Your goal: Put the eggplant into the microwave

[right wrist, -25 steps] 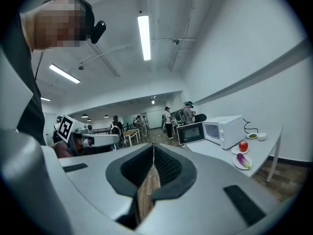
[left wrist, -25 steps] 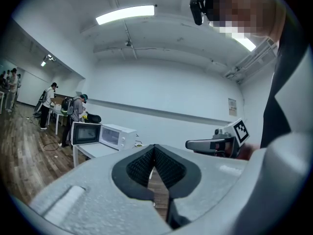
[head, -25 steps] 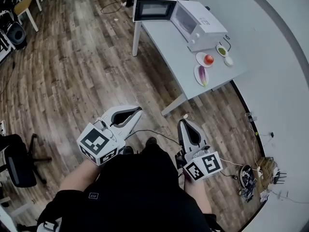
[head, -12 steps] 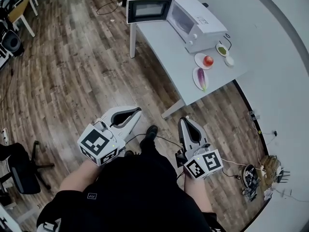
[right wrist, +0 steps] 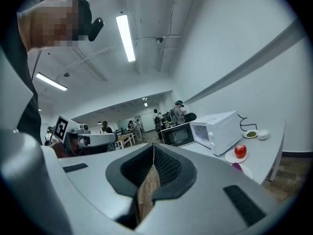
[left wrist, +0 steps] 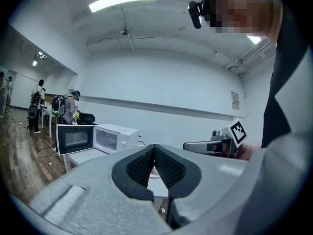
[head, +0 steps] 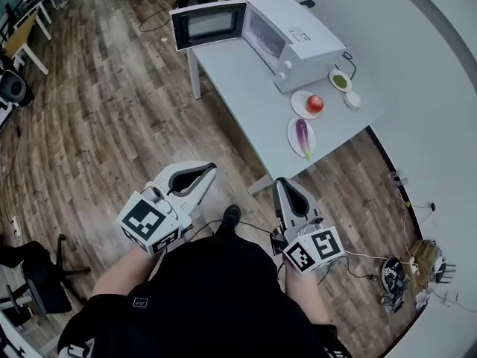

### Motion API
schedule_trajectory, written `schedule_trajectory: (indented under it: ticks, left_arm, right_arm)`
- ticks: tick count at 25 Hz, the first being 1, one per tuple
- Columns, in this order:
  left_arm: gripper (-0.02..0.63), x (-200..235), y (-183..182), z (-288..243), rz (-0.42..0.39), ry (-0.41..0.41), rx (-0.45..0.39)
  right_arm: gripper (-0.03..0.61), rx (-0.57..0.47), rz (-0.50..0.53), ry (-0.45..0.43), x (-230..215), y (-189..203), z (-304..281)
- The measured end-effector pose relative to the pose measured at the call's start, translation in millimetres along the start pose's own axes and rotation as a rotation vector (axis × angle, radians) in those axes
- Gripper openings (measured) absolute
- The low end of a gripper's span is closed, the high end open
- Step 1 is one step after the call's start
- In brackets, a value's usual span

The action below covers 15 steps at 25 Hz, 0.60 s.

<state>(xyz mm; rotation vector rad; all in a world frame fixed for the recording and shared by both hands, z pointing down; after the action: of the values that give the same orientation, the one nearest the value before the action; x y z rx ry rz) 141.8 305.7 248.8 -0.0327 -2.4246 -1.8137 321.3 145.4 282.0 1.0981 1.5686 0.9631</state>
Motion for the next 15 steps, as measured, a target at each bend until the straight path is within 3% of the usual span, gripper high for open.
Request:
schedule_trajectory:
  ticks: [5, 15]
  left_arm:
    - [0.008, 10, -19, -47, -0.012, 0.01, -0.03]
    - [0.008, 30, -34, -106, -0.033, -0.007, 0.015]
  right_arm:
    - [0.017, 0.001, 0.008, -0.013, -43, -15, -12]
    - [0.017, -0.015, -0.051, 0.016, -96, -19, -11]
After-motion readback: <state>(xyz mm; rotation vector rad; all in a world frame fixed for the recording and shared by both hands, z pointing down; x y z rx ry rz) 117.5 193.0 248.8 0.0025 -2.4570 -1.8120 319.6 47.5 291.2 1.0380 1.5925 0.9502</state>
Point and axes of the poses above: the fingertips, and each gripper's own axes: z backward along the fingers, x to its left, y out of its underside, the point moved 8 cm from there along z, backward along the fingers, and after that the axes turned 10 degrees about x, right-handed, at the moved point
